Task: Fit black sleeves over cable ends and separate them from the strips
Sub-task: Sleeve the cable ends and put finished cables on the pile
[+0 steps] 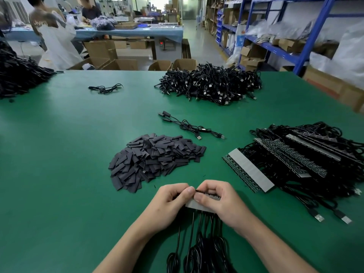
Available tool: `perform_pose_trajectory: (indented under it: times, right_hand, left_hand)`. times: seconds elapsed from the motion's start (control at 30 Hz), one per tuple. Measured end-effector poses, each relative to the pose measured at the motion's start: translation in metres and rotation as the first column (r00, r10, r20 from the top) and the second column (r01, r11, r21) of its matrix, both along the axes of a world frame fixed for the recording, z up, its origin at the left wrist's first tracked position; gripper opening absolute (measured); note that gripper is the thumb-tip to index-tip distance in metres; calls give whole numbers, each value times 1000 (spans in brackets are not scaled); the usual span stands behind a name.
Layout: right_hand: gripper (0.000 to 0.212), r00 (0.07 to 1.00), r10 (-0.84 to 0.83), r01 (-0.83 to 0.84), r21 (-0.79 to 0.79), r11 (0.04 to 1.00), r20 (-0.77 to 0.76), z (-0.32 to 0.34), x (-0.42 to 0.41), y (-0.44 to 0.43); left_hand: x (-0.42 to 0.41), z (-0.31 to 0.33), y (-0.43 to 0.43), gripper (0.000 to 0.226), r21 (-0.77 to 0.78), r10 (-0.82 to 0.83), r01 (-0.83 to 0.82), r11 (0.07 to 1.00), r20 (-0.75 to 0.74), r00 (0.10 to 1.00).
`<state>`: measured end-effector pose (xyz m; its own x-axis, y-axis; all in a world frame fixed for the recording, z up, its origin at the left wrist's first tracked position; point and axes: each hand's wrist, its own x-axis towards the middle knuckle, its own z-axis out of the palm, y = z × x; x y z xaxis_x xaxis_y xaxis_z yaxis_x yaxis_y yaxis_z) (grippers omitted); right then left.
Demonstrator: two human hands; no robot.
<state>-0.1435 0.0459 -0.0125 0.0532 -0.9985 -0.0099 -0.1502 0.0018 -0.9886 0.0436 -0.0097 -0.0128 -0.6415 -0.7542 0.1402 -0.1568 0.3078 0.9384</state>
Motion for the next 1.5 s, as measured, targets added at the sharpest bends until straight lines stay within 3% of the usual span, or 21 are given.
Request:
perform_pose_trajectory:
  times: [0.17,0.33,0.47,0.53,0.63,0.7,0.77,0.83,0.97,1.07,1.17,1.2,1.27,1.33,1.4,1.5]
  right_hand:
    - [16,999,8,-8,-1,1000,48,2,1,0]
    - [16,998,-35,37,-46,998,56,4,6,0]
    - [19,985,-115,95,-147,985,-132,2,9,4]
    - [18,924,-226,148,-255,955,-308,-1,12,4]
    - [27,758,-298,51,-402,914,-580,2,18,2]
    - [26,767,-251,-10,-401,916,-591,7,23,2]
    - [21,841,-200,14,-350,937,-502,12,31,3]
    - [14,941,-156,87,-230,969,-301,18,36,6]
    - [12,991,-80,92,-121,988,106,42,32,14]
    - [19,821,-60,74,-3,997,567,74,13,18]
    - [25,723,-119,162,0,987,680,100,-17,22]
    - [27,744,-139,195,-13,981,653,107,-27,24]
    - [28,862,-203,256,-53,965,464,116,-39,26]
    - [26,956,-288,292,-115,949,57,113,-39,26]
    - [27,897,-298,255,-169,952,-326,98,-30,23]
    - [29,789,-200,191,-77,978,-581,67,-11,19]
  left_hand:
    - [-1,2,-1,41,59,-18,20,998,-28,999]
    - [-5,-1,-1,50,16,107,-106,994,-71,992]
    - [-4,-2,-3,42,-53,246,-250,967,-82,966]
    - [-3,-2,-3,36,-86,314,-326,941,-127,941]
    - [-4,-2,-1,33,-99,304,-325,941,-181,935]
    - [-5,-2,-1,34,-83,267,-285,955,-181,947]
    - [-5,-1,0,37,-73,233,-250,966,-184,955]
    - [-5,1,2,44,-52,247,-262,964,-203,948]
    - [5,10,-10,47,-104,497,-522,847,-192,846]
    - [14,13,-29,46,-216,632,-637,739,-102,768]
    - [15,13,-48,21,-366,656,-604,708,24,755]
    - [15,12,-55,6,-417,650,-570,708,69,757]
    - [11,11,-66,17,-535,657,-486,691,184,731]
    - [8,9,-74,25,-611,677,-410,677,299,673]
    - [5,7,-80,28,-643,687,-362,675,369,625]
    - [4,4,-86,28,-682,694,-318,659,388,607]
